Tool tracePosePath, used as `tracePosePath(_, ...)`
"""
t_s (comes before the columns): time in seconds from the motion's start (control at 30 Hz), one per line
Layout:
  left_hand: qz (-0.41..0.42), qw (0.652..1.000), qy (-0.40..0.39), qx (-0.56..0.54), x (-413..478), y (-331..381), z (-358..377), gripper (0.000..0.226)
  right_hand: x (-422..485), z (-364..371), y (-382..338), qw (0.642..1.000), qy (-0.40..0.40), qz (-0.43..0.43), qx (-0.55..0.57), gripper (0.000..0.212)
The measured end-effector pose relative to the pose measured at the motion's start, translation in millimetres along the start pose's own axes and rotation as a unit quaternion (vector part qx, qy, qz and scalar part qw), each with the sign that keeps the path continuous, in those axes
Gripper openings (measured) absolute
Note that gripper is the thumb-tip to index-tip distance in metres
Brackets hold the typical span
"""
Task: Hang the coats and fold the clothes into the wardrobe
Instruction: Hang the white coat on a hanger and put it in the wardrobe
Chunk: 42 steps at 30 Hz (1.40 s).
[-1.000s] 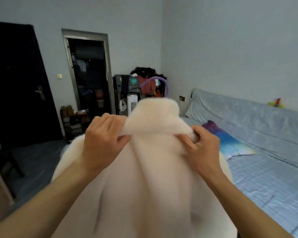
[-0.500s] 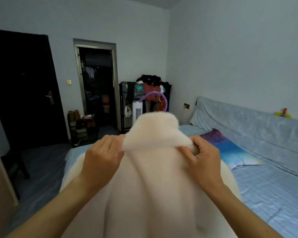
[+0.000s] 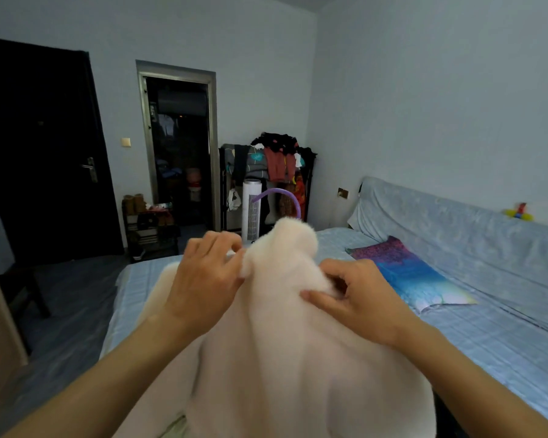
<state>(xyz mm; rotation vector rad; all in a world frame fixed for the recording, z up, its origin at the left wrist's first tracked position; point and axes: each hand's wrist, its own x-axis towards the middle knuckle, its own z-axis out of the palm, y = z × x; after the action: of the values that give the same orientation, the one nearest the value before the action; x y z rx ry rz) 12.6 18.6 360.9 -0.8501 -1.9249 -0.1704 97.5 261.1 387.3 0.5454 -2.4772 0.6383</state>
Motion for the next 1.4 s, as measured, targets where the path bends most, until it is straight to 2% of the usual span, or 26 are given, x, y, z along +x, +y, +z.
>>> tracePosePath(0.07, -0.044, 0.999, 0.006, -0.015, 1.3, 2.5, 3.5, 0.019, 3.4, -1.2, -2.7, 0.999, -0.021, -0.013, 0.037, 0.040)
tracePosePath(0.17, -0.139, 0.984, 0.000, -0.112, 1.4, 8.1, 10.9, 0.021, 3.9, 12.4, -9.5, 0.992, 0.055, 0.007, 0.110, 0.038)
tracePosePath(0.27, -0.246, 0.951, 0.006, -0.185, 5.6, 17.1, 13.9, 0.021, 7.1, 28.6, -12.1, 0.989, 0.105, 0.029, 0.102, 0.037)
tracePosePath(0.33, -0.290, 0.923, 0.020, -0.252, 11.2, 23.9, 10.0, 0.036, 9.1, 38.9, -12.5, 0.987, 0.120, 0.039, 0.095, 0.037)
tracePosePath(0.4, -0.320, 0.899, 0.022, -0.299, 12.6, 30.2, 3.8, 0.043, 11.0, 47.9, -13.4, 0.987, 0.135, 0.044, 0.081, 0.040)
tracePosePath(0.53, -0.366, 0.868, -0.044, -0.333, 3.9, 49.0, -4.9, 0.036, 19.5, 60.5, -12.6, 0.988, 0.135, 0.061, 0.039, 0.033)
tracePosePath(0.63, -0.413, 0.853, -0.121, -0.297, 2.4, 52.8, -2.7, 0.060, 26.8, 71.5, -19.5, 0.991, 0.127, 0.047, -0.001, 0.031)
tracePosePath(0.67, -0.441, 0.828, -0.147, -0.314, 5.4, 51.3, -3.2, 0.068, 28.5, 75.8, -22.1, 0.991, 0.123, 0.043, -0.011, 0.029)
tracePosePath(0.73, -0.496, 0.748, -0.169, -0.407, 10.9, 46.2, -2.0, 0.077, 31.4, 83.4, -24.7, 0.993, 0.114, 0.036, -0.024, 0.020)
tracePosePath(0.8, -0.525, 0.680, -0.136, -0.493, 11.4, 43.1, 1.9, 0.065, 32.6, 90.8, -25.7, 0.993, 0.104, 0.035, -0.037, 0.012)
tracePosePath(0.83, -0.536, 0.664, -0.119, -0.508, 10.3, 43.0, 3.9, 0.058, 32.4, 94.1, -26.0, 0.994, 0.099, 0.035, -0.043, 0.011)
tracePosePath(1.0, -0.561, 0.654, -0.054, -0.504, 1.5, 43.6, 18.8, 0.025, 29.9, 103.4, -24.0, 0.997, 0.067, 0.020, -0.036, 0.014)
tracePosePath(1.1, -0.567, 0.653, -0.014, -0.502, -0.8, 44.5, 27.5, 0.025, 28.8, 103.1, -21.1, 0.998, 0.053, 0.017, -0.008, 0.018)
tracePosePath(1.2, -0.588, 0.657, 0.009, -0.473, -1.3, 41.6, 34.7, 0.028, 24.9, 103.6, -21.8, 0.999, 0.035, 0.005, 0.039, 0.014)
tracePosePath(1.33, -0.582, 0.696, -0.048, -0.418, -7.5, 29.8, 40.1, 0.035, 16.4, 97.1, -20.5, 0.993, -0.052, -0.035, 0.101, 0.016)
tracePosePath(1.4, -0.543, 0.735, -0.104, -0.394, -16.5, 23.2, 40.4, 0.038, 14.8, 91.2, -18.0, 0.993, -0.038, -0.060, 0.090, 0.010)
